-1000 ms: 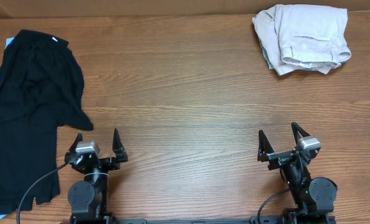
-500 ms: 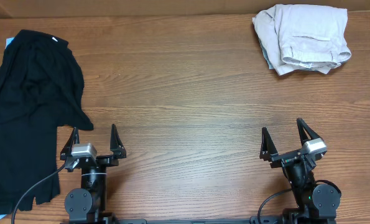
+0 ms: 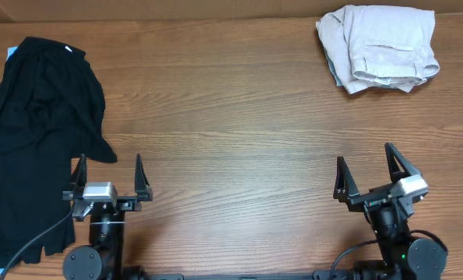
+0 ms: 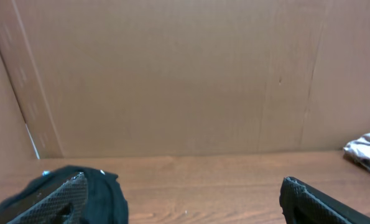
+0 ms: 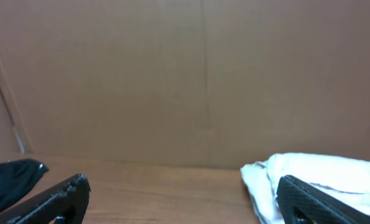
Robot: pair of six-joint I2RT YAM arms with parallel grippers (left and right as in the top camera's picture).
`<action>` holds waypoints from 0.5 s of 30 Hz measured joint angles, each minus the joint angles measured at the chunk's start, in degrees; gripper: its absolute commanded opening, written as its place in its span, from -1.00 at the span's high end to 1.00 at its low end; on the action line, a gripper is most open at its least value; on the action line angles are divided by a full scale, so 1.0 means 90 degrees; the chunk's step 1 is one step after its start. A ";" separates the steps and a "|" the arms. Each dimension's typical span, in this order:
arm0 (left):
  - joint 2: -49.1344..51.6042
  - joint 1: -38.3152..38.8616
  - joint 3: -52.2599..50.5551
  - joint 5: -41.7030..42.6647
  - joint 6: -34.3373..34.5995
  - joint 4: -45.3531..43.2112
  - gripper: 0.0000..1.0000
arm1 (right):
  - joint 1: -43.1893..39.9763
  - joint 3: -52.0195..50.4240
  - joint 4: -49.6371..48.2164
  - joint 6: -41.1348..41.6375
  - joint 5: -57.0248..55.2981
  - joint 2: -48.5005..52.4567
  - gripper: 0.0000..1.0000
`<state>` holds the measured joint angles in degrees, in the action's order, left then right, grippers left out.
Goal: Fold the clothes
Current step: 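Reach the left gripper toward the crumpled black T-shirt at left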
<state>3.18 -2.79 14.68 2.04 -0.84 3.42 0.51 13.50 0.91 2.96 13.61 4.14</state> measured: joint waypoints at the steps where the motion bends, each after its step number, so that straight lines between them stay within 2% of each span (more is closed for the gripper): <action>1: 0.0143 0.0000 0.0158 0.0012 -0.0019 0.0102 -1.00 | 0.0000 0.0185 0.0121 0.0002 0.0049 0.0175 -1.00; 9: 0.2402 0.0000 0.1809 0.0425 -0.0100 0.0882 -1.00 | 0.0002 0.2149 0.1460 -0.0002 0.0406 0.1957 -1.00; 15: 0.4216 0.0000 0.3633 0.1013 -0.0100 0.2436 -1.00 | 0.0002 0.3818 0.3002 -0.0005 0.0469 0.3553 -1.00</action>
<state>41.12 -2.79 47.37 11.16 -1.74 25.34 0.54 47.86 27.92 2.92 17.82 36.12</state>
